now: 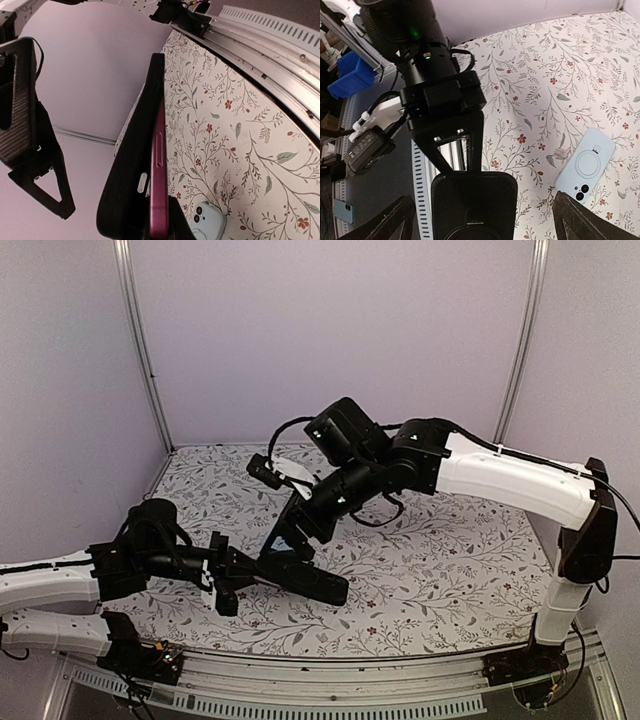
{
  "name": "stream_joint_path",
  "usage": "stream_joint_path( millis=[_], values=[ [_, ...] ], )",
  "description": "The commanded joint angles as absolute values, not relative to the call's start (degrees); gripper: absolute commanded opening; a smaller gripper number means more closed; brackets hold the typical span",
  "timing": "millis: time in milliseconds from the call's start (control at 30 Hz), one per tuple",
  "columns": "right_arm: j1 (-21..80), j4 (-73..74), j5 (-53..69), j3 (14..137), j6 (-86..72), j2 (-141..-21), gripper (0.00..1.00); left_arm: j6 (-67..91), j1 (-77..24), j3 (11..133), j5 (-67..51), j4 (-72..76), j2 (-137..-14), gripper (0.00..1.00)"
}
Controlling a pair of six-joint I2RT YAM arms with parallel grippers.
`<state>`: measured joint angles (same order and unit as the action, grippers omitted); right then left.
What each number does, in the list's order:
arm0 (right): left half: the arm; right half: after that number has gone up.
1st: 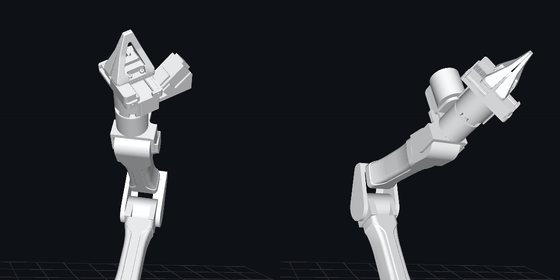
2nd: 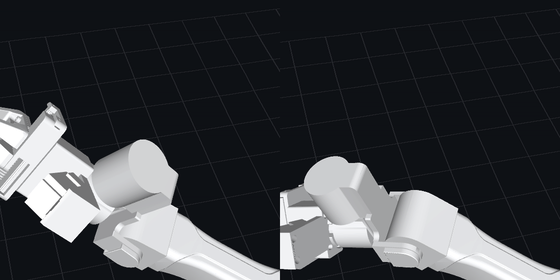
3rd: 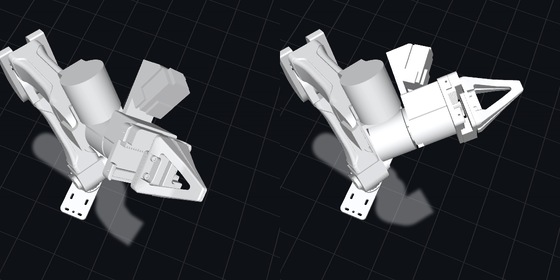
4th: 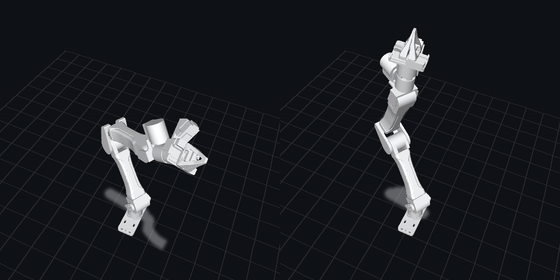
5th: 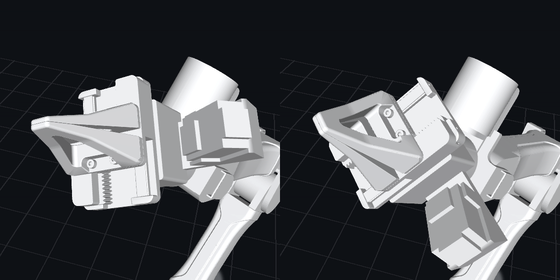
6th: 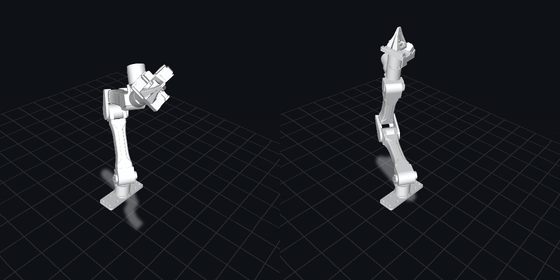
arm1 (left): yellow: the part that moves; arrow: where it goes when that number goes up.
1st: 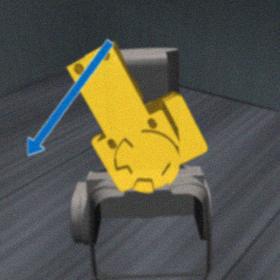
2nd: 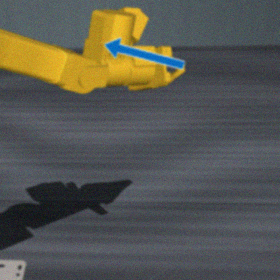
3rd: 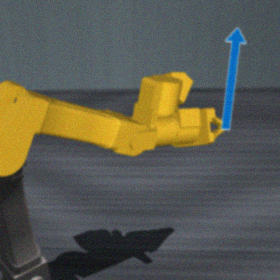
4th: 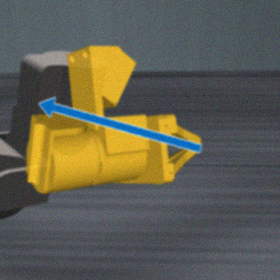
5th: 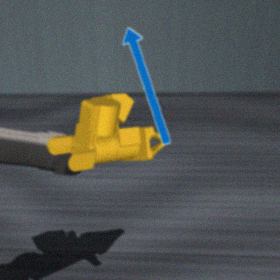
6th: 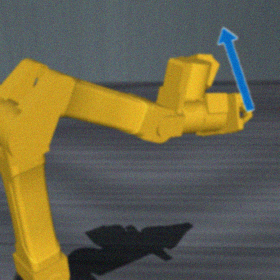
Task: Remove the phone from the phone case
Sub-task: Remove the phone case from the phone.
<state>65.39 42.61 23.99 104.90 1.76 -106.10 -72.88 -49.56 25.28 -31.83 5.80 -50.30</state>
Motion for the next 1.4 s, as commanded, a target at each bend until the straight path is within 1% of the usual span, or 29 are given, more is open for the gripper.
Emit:
stream_joint_path(
  millis=[0,200,400,833,1100,1367],
  values=[
    [66.99,39.12,14.09,102.17,0.27,-103.79,0.99,-67.83,-48.66,25.08,-32.07,13.12,-50.32,0.00],
    [71.39,36.61,3.69,101.34,0.26,-103.40,0.99,-61.82,-47.07,26.81,-32.00,12.34,-51.68,0.00],
    [72.38,33.91,-3.81,100.55,-2.99,-102.33,0.99,-59.64,-46.11,28.09,-31.92,11.09,-52.87,0.00],
    [72.45,35.68,-7.16,99.45,-1.68,-104.10,0.99,-57.23,-44.23,29.28,-34.02,10.09,-53.00,0.00],
    [72.43,35.96,-12.44,99.72,-0.94,-105.91,0.99,-57.48,-44.21,29.43,-34.81,9.62,-52.74,0.00],
    [72.49,35.71,-9.60,101.21,-0.48,-107.61,0.99,-57.31,-44.18,29.70,-34.54,9.04,-53.35,0.00]
  ],
)
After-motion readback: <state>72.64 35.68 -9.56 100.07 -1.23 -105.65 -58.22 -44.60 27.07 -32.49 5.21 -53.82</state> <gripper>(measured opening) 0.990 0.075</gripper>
